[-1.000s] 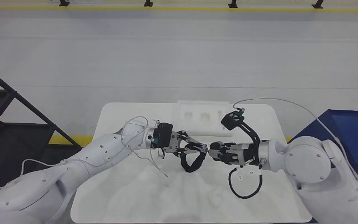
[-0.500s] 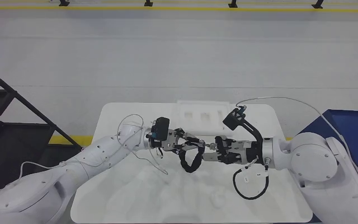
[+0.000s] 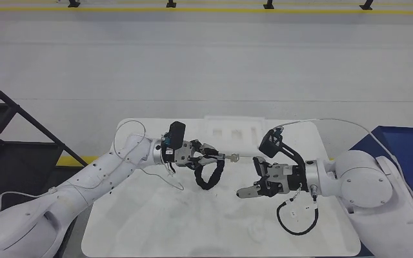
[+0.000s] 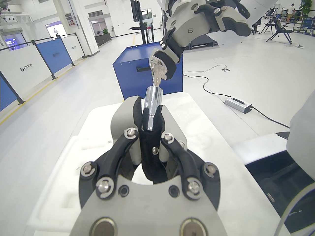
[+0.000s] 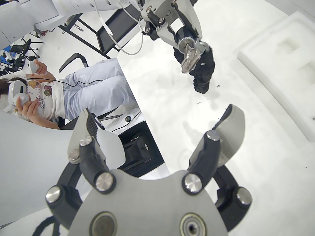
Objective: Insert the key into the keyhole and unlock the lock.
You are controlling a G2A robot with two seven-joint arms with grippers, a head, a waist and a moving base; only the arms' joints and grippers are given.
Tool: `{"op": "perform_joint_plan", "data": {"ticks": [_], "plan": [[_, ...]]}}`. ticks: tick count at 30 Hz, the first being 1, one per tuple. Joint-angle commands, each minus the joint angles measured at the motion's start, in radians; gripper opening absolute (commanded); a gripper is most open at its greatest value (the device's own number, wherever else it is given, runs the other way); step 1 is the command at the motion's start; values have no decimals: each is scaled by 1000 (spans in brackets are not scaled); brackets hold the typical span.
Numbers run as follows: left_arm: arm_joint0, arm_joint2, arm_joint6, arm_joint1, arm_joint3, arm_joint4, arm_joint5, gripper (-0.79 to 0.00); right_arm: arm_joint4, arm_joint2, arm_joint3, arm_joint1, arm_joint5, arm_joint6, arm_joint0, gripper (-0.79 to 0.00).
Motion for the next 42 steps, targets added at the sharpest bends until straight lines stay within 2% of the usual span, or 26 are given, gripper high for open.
{"op": "perform_joint_plan", "data": {"ticks": [1,7,10,14,21,28,29,31,36,42], "plan": [[4,-16,-16,6,-11,11,-16,-785,0,0,0,0,0,0,0,0],[25,-54,-51,16,-50,27,-51,-785,-25,-7,3,1,1,-19,-13,0],[33,-71,-73,17,-57,17,-73,-785,-108,-21,4,5,-33,14,1,0],[41,-72,-80,16,-70,12,-80,-785,-212,-57,10,8,-201,31,42,0],[31,-39,-80,7,-50,7,-80,-785,-402,-96,0,7,-501,-110,67,0],[11,24,-80,-4,-24,-50,-80,-785,-599,-109,-63,15,-633,-243,36,0],[4,38,-80,-6,-17,-62,-80,-785,-651,-108,-80,16,-640,-261,30,-46],[-7,59,-80,-9,-9,-77,-80,-785,-731,-108,-105,16,-636,-295,18,-197],[-34,103,-80,-15,0,-106,-80,-785,-939,-112,-156,14,-608,-393,-19,-394],[-48,122,-80,-18,5,-117,-80,-785,-1096,-134,-172,14,-587,-457,-58,-431]]}}
